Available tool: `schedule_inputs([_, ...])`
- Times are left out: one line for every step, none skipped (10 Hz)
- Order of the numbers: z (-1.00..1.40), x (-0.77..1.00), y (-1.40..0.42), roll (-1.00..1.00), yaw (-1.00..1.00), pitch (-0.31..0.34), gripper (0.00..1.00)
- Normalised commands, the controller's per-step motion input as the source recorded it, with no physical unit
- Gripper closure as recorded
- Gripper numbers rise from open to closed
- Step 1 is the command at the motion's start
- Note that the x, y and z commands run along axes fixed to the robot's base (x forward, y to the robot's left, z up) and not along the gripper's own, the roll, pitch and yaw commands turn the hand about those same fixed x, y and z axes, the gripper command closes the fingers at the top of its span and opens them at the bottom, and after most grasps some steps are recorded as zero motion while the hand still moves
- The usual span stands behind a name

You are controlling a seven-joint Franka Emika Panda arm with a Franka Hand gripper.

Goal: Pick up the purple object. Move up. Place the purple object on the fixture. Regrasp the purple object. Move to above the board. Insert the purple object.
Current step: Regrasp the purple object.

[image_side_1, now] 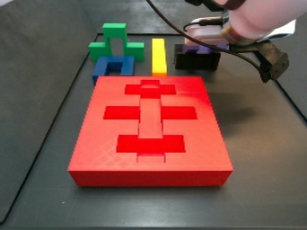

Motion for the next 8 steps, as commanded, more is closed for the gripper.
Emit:
schedule_inputs([0.0, 0.0, 0.0, 0.0, 0.0, 0.0, 1.0])
schedule_inputs([0.0, 0.0, 0.0, 0.0, 0.0, 0.0, 1.0])
schedule_inputs([0.0, 0.0, 0.0, 0.0, 0.0, 0.0, 1.0])
schedule_inputs([0.0, 0.0, 0.0, 0.0, 0.0, 0.0, 1.0])
schedule_inputs([0.0, 0.0, 0.0, 0.0, 0.0, 0.0, 1.0])
schedule_inputs([0.0, 0.0, 0.0, 0.0, 0.0, 0.0, 1.0])
schedule_inputs([0.0, 0.0, 0.0, 0.0, 0.0, 0.0, 1.0])
schedule_inputs([0.0, 0.0, 0.0, 0.0, 0.0, 0.0, 1.0])
